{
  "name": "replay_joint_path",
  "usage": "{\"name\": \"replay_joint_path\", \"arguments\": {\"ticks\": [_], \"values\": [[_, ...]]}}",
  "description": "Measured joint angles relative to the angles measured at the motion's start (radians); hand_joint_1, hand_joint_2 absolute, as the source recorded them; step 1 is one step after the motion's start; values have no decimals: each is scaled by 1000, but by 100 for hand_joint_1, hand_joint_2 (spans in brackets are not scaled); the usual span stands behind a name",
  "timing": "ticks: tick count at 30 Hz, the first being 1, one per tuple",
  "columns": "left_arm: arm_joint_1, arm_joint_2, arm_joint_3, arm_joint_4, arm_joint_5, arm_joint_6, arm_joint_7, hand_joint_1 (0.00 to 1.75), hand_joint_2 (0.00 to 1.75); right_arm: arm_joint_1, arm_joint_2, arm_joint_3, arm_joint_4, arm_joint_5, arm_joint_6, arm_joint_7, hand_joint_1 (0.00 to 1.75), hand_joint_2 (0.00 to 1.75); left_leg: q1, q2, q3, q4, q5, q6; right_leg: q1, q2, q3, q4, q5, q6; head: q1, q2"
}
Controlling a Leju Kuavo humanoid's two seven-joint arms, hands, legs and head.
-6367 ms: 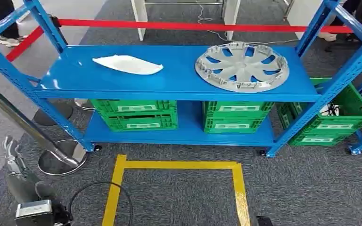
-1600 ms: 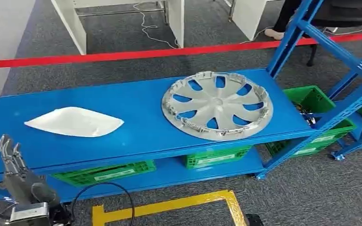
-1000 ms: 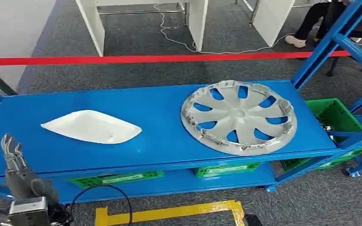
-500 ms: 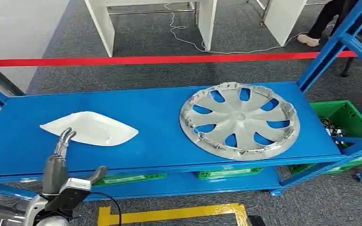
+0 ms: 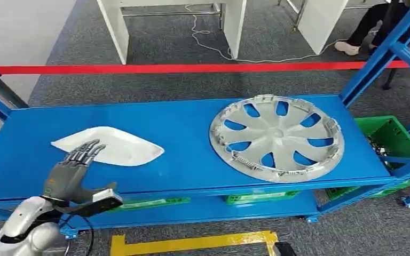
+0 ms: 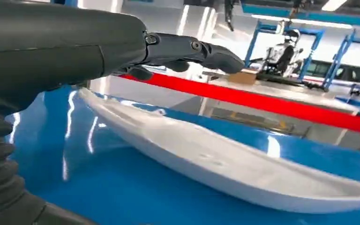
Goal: Take the parts from the cabinet and place them on the table.
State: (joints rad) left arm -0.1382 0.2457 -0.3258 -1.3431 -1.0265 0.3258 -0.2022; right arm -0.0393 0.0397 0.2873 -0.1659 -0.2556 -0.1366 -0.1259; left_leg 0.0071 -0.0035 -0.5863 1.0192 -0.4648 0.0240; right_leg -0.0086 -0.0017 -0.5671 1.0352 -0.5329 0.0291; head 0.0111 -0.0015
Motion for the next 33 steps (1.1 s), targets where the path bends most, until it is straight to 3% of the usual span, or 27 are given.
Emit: {"name": "replay_joint_path", "arguments": {"ticks": [1,2,3,4,5,6,8,9,10,13,15,16,19,20,21,22,24,26,28,30,31,33], "values": [[-19,13,-7,14,-1,-5,0,0,175,-2,0,2,0,0,1,-1,0,0,1,0,0,-1,1,8,-1,1,-26,58,-32,3,6,0],[-31,21,-9,26,-4,-12,-1,0,0,-3,-1,5,0,1,4,-1,0,0,1,1,-1,-1,1,9,-3,1,-64,135,-66,7,7,0],[-40,28,-11,40,-10,-19,-2,0,0,-2,-2,6,0,1,5,-2,0,0,0,1,-1,-1,0,9,-3,1,-106,217,-97,10,6,0],[-49,38,-14,54,-15,-26,-3,0,0,0,-2,8,0,2,8,-2,0,0,-1,1,-1,0,-1,11,-3,1,-137,273,-111,12,6,0],[-58,45,-19,68,-21,-32,-5,0,0,2,-3,10,0,3,11,-3,0,0,-1,1,0,0,-1,11,-3,1,-150,287,-101,12,7,0],[-65,53,-26,79,-21,-37,-6,0,0,2,-5,14,0,5,13,-5,0,0,-1,0,1,0,-2,11,-3,1,-138,253,-67,11,6,0],[-82,71,-34,101,-31,-42,-10,0,0,0,-7,16,0,8,16,-11,0,0,-1,-1,6,1,-5,8,-3,1,-61,78,34,5,7,0],[-91,76,-36,110,-35,-42,-11,0,0,-1,-8,16,0,11,16,-13,0,0,-1,-1,6,1,-7,3,-3,1,-30,4,53,1,6,0],[-101,81,-38,120,-40,-40,-11,0,0,-4,-8,17,0,13,17,-14,0,0,-9,-2,2,5,-8,0,0,2,-8,-12,42,0,6,0],[-118,97,-49,150,-56,-26,-11,0,0,-2,-8,21,0,14,17,-18,0,0,-6,-2,2,1,-2,-12,2,6,-12,-13,42,-10,5,0],[-124,109,-58,161,-62,-22,-11,0,0,-1,-10,23,0,16,16,-19,0,0,-5,-1,0,13,-19,-24,-8,4,-4,-26,50,-25,4,0],[-131,114,-59,164,-63,-21,-11,0,0,-2,-11,23,0,16,16,-20,0,0,-4,-1,-15,52,-45,-29,-8,3,-1,-28,49,-32,-2,0],[-141,123,-66,194,-65,-22,-13,0,0,-5,-11,24,0,17,22,-21,0,0,1,-1,-122,285,-144,-40,-7,2,-1,-28,48,-37,-2,0],[-141,124,-69,201,-70,-23,-13,0,175,-4,-11,24,0,18,23,-21,0,0,2,-1,-137,313,-143,-42,-7,3,0,-27,48,-37,-2,0],[-143,128,-72,210,-72,-24,-14,0,175,-3,-11,25,0,18,25,-22,0,0,4,-1,-131,294,-118,-42,-7,3,2,-27,46,-38,-2,0],[-148,131,-77,214,-72,-24,-17,0,175,-3,-11,25,0,18,25,-23,0,0,5,-1,-107,236,-76,-41,-7,3,4,-26,45,-37,-2,0],[-163,138,-82,225,-74,-24,-17,0,175,-5,-11,27,0,19,27,-28,0,0,7,1,-20,49,22,-37,-7,4,13,-26,40,-32,-2,0],[-182,141,-84,246,-71,-25,-21,0,175,-9,-12,30,0,19,28,-32,0,0,2,-1,-2,2,-1,-30,0,5,2,-20,38,-22,-4,0],[-188,143,-84,263,-61,-26,-28,0,175,-10,-11,32,0,20,28,-33,0,0,-1,-2,-9,10,-2,-23,-2,3,0,-23,41,-12,-1,0],[-196,144,-84,274,-53,-24,-32,0,175,-10,-12,32,0,23,28,-35,0,0,7,0,-1,-4,5,-8,-4,4,-7,-16,27,1,-1,0],[-204,144,-84,280,-52,-22,-34,0,175,-11,-13,33,0,24,28,-37,0,0,7,-1,0,-5,5,-3,-2,3,-20,17,3,4,5,0],[-213,142,-84,293,-54,-16,-35,0,175,-13,-13,35,0,25,28,-40,0,0,6,0,-1,-4,6,2,-3,3,-93,171,-67,7,10,0]]}}
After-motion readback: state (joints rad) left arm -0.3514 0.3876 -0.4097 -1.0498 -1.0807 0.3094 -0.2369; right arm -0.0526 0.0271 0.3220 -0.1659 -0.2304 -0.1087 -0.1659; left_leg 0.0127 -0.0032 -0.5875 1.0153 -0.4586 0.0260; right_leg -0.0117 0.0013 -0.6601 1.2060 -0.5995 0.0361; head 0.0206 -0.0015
